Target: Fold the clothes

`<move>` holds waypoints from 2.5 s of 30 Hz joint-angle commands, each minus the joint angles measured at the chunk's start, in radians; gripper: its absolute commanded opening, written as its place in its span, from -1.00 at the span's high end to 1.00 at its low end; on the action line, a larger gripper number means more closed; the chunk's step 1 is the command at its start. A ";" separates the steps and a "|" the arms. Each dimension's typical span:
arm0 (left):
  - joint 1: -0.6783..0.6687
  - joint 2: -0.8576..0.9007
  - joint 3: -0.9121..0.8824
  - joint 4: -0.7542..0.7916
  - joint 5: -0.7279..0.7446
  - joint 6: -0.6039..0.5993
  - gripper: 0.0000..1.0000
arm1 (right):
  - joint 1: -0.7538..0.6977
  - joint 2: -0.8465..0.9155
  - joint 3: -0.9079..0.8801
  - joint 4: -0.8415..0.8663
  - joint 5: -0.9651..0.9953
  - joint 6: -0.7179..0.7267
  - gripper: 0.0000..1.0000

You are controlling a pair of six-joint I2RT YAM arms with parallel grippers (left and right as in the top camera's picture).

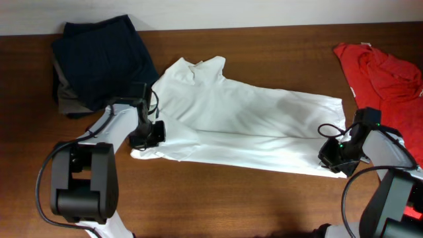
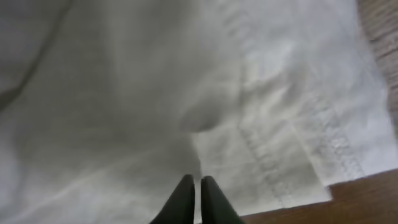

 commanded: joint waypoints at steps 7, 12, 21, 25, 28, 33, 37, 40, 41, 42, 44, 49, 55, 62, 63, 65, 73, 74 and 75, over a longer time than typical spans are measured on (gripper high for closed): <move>0.040 -0.085 -0.022 -0.340 -0.051 -0.119 0.99 | -0.001 0.003 0.124 -0.228 0.239 0.161 0.92; -0.016 -0.371 -0.019 -0.261 -0.059 -0.114 0.99 | 0.051 -0.089 0.303 -0.365 0.093 -0.014 0.85; -0.017 -0.104 -0.019 0.071 -0.047 -0.065 0.72 | 0.282 -0.041 0.059 -0.005 0.037 0.061 0.92; -0.017 0.015 -0.019 0.068 -0.048 -0.065 0.89 | 0.282 -0.012 -0.034 0.107 0.079 0.065 0.92; -0.016 0.085 -0.019 0.084 -0.058 -0.065 0.92 | 0.281 -0.009 -0.086 0.175 0.174 0.119 0.92; -0.017 0.097 -0.019 -0.111 -0.028 -0.223 0.99 | 0.228 -0.009 -0.082 0.054 0.212 0.196 0.92; -0.045 0.095 -0.019 -0.270 0.005 -0.222 0.99 | 0.011 -0.009 -0.039 -0.043 0.215 0.164 0.93; -0.164 0.044 -0.019 -0.307 0.032 -0.225 0.99 | -0.111 -0.016 0.109 -0.227 0.261 0.121 0.93; -0.201 0.008 -0.019 -0.306 0.031 -0.248 0.99 | -0.125 -0.030 0.160 -0.284 0.264 0.105 0.92; -0.237 -0.047 -0.015 -0.301 0.025 -0.249 0.99 | -0.123 -0.056 0.217 -0.338 0.264 0.085 0.92; -0.247 -0.140 0.017 -0.305 -0.040 -0.246 0.73 | -0.121 -0.111 0.324 -0.430 0.251 0.077 0.92; -0.154 -0.195 0.159 -0.157 -0.216 -0.137 -0.40 | -0.096 -0.136 0.433 -0.505 0.079 -0.107 -0.40; -0.144 -0.164 0.159 0.291 -0.158 0.216 -0.44 | 0.154 -0.135 0.433 -0.505 0.052 -0.195 -0.58; -0.052 0.083 0.159 0.486 -0.186 0.259 -0.42 | 0.246 -0.135 0.433 -0.485 0.051 -0.190 -0.97; -0.043 0.106 0.159 0.497 -0.184 0.256 -0.42 | 0.246 -0.135 0.433 -0.482 0.051 -0.190 -0.97; -0.028 0.162 0.159 0.501 -0.146 0.257 -0.42 | 0.246 -0.135 0.433 -0.479 0.051 -0.190 -0.97; -0.028 0.232 0.159 0.565 -0.144 0.257 0.32 | 0.234 -0.135 0.456 -0.492 0.057 -0.190 -0.97; -0.028 0.232 0.159 0.564 -0.144 0.257 0.63 | 0.222 -0.135 0.497 -0.512 0.072 -0.190 -0.97; -0.028 0.232 0.159 0.563 -0.144 0.257 0.89 | 0.210 -0.135 0.566 -0.542 0.083 -0.191 -0.97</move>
